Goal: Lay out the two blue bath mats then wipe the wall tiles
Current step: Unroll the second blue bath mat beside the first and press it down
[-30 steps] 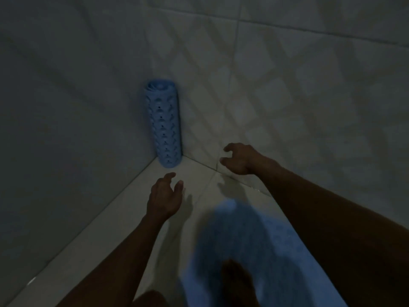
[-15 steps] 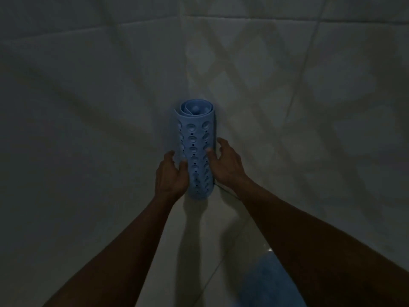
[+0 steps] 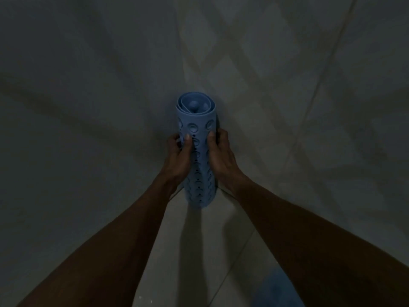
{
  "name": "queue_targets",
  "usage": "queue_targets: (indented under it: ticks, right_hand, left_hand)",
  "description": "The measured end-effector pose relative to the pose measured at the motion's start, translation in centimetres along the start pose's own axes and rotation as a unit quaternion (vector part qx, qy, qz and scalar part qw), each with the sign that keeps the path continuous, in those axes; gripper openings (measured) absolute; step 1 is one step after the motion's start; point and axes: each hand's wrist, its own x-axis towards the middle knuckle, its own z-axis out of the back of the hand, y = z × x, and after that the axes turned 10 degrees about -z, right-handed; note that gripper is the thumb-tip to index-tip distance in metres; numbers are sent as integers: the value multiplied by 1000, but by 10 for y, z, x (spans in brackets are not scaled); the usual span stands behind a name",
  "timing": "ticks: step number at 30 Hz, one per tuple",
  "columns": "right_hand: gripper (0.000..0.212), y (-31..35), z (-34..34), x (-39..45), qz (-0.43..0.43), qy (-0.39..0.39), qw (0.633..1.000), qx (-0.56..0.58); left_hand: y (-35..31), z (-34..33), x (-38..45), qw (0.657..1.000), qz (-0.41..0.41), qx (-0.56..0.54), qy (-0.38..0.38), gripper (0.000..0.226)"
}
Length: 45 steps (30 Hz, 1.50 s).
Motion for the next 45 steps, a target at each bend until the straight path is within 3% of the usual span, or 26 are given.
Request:
queue_targets:
  ticks: [2,6,9,13,19,27,33,36,38,41,45]
  right_hand:
    - [56,2,2,-7,-2,0,1000,21]
    - [48,7,6,-26,-14,4,998,53]
    - [45,10,9,-41,-10,-17,999,37]
    - [41,19,9,-63,-11,-57,998,37]
    - [51,51,16,-99,-16,-88,993,80]
    - [59,71,82,-155,12,-143,989,33]
    - [64,35,172,-232,-23,-188,982,-10]
    - [68,4,215,-278,-49,-214,975,-32]
    - [73,-18,242,-304,-62,-231,971,-18]
    - [66,-37,274,-336,-66,-248,966,-4]
    - [42,-38,304,-372,-50,-267,962,-20]
  left_hand:
    - [-1,0,-8,1000,6,-15,-9,53]
    - [-9,3,-24,999,7,-44,-14,19]
    - [-12,4,-38,999,16,-52,-2,30]
    - [-22,6,-60,998,20,-53,-17,83]
    - [-60,2,-93,995,-15,-79,-60,59]
    - [-118,-30,-129,990,5,-96,-108,72]
    - [-150,-99,-180,991,65,-115,6,93]
    - [-168,-143,-217,981,107,-146,73,90]
    - [-180,-170,-241,970,132,-165,120,99]
    - [-193,-202,-264,958,149,-189,158,116]
    - [-201,-240,-285,937,194,-203,211,114]
